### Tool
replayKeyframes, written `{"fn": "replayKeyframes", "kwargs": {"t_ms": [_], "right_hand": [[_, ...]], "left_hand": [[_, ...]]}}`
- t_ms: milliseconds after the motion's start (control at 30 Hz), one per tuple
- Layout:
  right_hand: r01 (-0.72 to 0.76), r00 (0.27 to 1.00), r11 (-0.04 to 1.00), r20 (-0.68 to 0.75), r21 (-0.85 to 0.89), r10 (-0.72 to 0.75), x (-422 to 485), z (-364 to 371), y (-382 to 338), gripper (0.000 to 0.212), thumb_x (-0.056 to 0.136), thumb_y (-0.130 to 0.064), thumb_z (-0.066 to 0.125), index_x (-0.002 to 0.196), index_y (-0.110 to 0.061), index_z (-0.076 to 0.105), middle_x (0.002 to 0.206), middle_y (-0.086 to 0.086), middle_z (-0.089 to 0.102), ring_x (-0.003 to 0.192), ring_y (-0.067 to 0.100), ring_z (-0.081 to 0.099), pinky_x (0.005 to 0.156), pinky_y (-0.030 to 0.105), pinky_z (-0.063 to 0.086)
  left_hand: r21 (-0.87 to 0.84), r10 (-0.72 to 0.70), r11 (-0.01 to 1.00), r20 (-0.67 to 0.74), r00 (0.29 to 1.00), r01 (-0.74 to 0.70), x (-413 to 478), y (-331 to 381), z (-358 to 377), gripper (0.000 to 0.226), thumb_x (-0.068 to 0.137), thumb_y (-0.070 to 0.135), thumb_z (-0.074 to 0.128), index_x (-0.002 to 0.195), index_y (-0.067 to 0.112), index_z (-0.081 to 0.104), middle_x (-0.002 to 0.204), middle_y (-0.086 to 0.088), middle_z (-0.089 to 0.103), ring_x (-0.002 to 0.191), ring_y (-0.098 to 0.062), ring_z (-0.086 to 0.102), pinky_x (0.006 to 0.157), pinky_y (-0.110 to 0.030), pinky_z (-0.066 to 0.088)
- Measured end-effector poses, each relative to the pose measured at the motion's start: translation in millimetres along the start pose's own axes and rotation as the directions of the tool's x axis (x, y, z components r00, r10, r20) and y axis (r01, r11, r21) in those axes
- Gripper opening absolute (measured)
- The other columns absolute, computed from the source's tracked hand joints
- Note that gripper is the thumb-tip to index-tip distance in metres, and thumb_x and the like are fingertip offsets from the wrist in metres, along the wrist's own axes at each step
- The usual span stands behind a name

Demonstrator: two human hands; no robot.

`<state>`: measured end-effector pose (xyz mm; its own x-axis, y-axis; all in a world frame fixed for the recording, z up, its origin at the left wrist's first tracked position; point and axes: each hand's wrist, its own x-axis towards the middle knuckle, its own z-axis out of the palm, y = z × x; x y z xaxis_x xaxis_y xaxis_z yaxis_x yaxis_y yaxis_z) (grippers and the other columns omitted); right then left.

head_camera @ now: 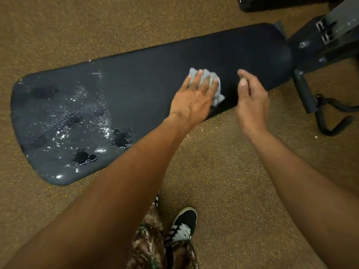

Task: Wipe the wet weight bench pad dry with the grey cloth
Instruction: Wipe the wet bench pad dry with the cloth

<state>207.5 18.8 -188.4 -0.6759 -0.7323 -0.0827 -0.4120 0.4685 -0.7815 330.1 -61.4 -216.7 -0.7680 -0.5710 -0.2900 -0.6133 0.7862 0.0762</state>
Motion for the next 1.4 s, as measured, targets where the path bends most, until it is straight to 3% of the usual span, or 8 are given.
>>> {"fn": "replayKeyframes", "kwargs": {"t_ms": [233,400,500,667,867,1000,1167,1400], "right_hand": [[0.313,0.945,0.923,0.174,-0.225,-0.278,-24,7,-9,0.035,0.099,-0.014,0.048,0.132,-0.013,0.062,0.132,0.001,0.061,0.121,0.011,0.055,0.105,0.023,0.042],[0.315,0.942,0.936,0.174,-0.154,-0.288,-38,29,-42,0.030,0.099,-0.018,0.050,0.124,-0.019,0.066,0.112,-0.006,0.063,0.098,0.001,0.058,0.083,0.004,0.039],[0.276,0.955,0.948,0.155,-0.161,-0.252,-55,39,-46,0.028,0.100,-0.022,0.048,0.123,-0.021,0.064,0.112,-0.007,0.062,0.095,0.002,0.058,0.079,0.004,0.038],[0.310,0.912,0.902,0.363,-0.302,-0.191,-84,61,-29,0.049,0.105,-0.045,0.031,0.144,-0.020,0.047,0.145,0.002,0.050,0.134,0.018,0.044,0.106,0.030,0.039],[0.443,0.864,0.630,0.491,-0.638,-0.111,-109,90,-18,0.083,0.094,-0.071,0.011,0.157,-0.020,-0.007,0.165,0.016,-0.006,0.152,0.034,-0.006,0.119,0.054,0.006],[0.417,0.876,0.702,0.462,-0.578,-0.140,-94,94,-22,0.060,0.105,-0.044,0.021,0.158,-0.020,0.006,0.166,0.010,0.003,0.152,0.032,-0.003,0.122,0.056,0.008],[0.391,0.906,0.766,0.360,-0.510,-0.223,-69,86,-43,0.040,0.106,-0.031,0.037,0.138,-0.012,0.050,0.146,0.006,0.051,0.136,0.030,0.040,0.106,0.044,0.040],[0.328,0.943,0.873,0.179,-0.360,-0.280,-38,87,-107,0.036,0.106,-0.040,0.032,0.126,-0.018,0.053,0.116,-0.001,0.062,0.107,0.020,0.055,0.077,0.033,0.037]], "left_hand": [[-0.159,-0.219,0.964,-0.030,0.975,0.212,-57,-23,12,0.059,0.107,0.018,0.025,0.161,0.015,0.002,0.169,-0.011,0.008,0.155,-0.031,-0.004,0.125,-0.044,0.002],[-0.209,0.006,0.978,-0.029,1.000,-0.012,-101,0,17,0.059,0.104,0.034,0.020,0.160,0.017,0.018,0.165,-0.007,0.026,0.155,-0.033,0.009,0.125,-0.055,0.008],[-0.340,-0.053,0.940,-0.077,0.996,0.024,-110,-5,13,0.067,0.098,0.058,0.022,0.158,0.026,0.026,0.167,-0.002,0.022,0.154,-0.037,0.006,0.118,-0.070,0.001],[-0.450,-0.270,0.886,-0.310,0.912,0.109,-127,-42,11,0.037,0.094,0.038,0.043,0.109,0.025,0.075,0.150,-0.006,0.052,0.144,-0.030,0.041,0.116,-0.059,0.030],[-0.345,-0.406,0.886,-0.254,0.878,0.310,-133,-84,25,0.048,0.101,0.033,0.034,0.139,0.019,0.059,0.153,-0.009,0.049,0.143,-0.032,0.041,0.116,-0.055,0.032],[-0.327,-0.393,0.894,-0.245,0.887,0.306,-133,-94,30,0.053,0.103,0.043,0.033,0.145,0.019,0.053,0.154,-0.011,0.046,0.144,-0.032,0.040,0.117,-0.054,0.031],[-0.325,-0.362,0.906,-0.265,0.894,0.271,-137,-96,30,0.059,0.103,0.052,0.031,0.146,0.017,0.051,0.154,-0.013,0.046,0.145,-0.033,0.039,0.116,-0.054,0.031],[-0.315,-0.381,0.900,-0.228,0.896,0.302,-158,-110,32,0.060,0.103,0.055,0.030,0.147,0.019,0.051,0.156,-0.012,0.044,0.147,-0.033,0.034,0.118,-0.056,0.027]]}}
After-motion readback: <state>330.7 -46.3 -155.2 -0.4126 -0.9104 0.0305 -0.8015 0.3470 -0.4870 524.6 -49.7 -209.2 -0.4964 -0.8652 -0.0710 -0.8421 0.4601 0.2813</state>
